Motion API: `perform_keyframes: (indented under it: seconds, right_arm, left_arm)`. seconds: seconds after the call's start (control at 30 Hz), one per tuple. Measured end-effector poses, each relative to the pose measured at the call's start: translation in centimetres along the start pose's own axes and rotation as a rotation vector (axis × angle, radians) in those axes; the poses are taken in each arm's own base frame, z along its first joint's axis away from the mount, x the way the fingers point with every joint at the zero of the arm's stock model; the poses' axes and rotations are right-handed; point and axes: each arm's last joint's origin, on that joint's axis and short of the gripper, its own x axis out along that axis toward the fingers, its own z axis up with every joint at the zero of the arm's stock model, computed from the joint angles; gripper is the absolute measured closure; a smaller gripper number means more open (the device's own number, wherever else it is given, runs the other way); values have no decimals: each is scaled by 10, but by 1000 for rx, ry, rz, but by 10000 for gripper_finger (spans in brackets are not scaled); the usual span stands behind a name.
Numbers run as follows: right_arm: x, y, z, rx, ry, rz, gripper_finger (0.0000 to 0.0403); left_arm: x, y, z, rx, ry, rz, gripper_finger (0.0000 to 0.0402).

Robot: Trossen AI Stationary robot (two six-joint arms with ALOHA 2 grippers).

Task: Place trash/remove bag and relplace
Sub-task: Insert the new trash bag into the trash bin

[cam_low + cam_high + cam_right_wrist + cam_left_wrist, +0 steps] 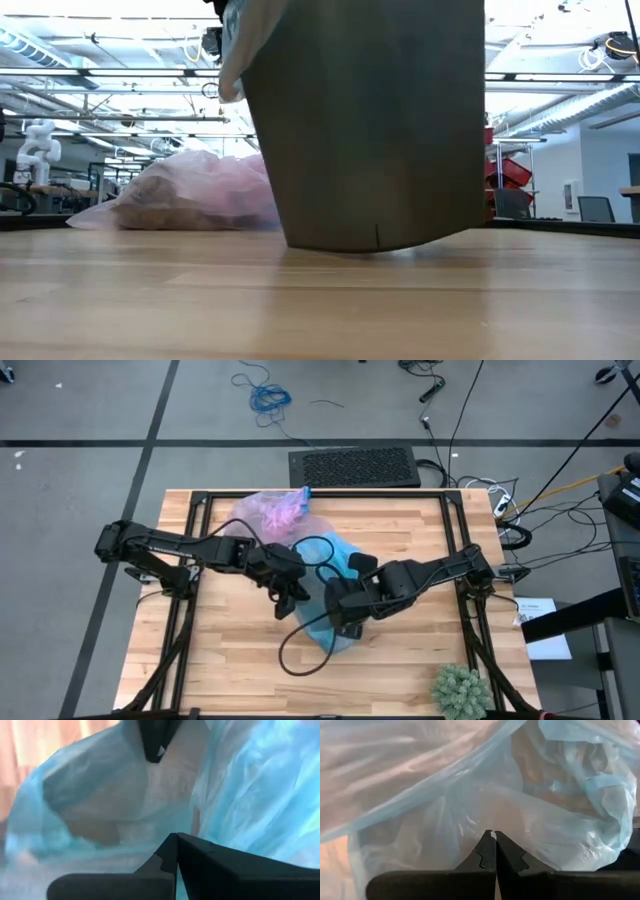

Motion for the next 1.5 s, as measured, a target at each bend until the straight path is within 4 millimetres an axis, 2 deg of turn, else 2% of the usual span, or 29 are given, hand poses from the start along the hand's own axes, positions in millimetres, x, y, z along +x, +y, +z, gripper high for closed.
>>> perform_keyframes:
  seconds: [0.2,0.43,0.6,0.9,1.07,1.17,1.5]
  right_arm:
    - [-8,-19,5,-165,-9,68,403]
    - [-14,-27,29,-337,-233,233,403]
    - [4,-31,33,-470,-177,284,403]
    - [31,-20,36,-650,-133,373,403]
    - [52,-22,28,-652,44,338,403]
    - [53,-27,20,-622,151,268,403]
    - [3,-51,13,-245,78,241,403]
  left_arm:
    - [-7,-2,0,-3,-11,-13,401]
    - [-12,-3,1,-3,-23,-22,401]
    - [-12,-3,0,-29,-17,-35,401]
    - [-21,-5,1,-33,-34,-43,401]
    - [-22,-5,1,-51,-35,-40,401]
    - [-22,-5,0,-52,-34,-38,401]
    - [-22,-4,-2,-57,-8,-23,401]
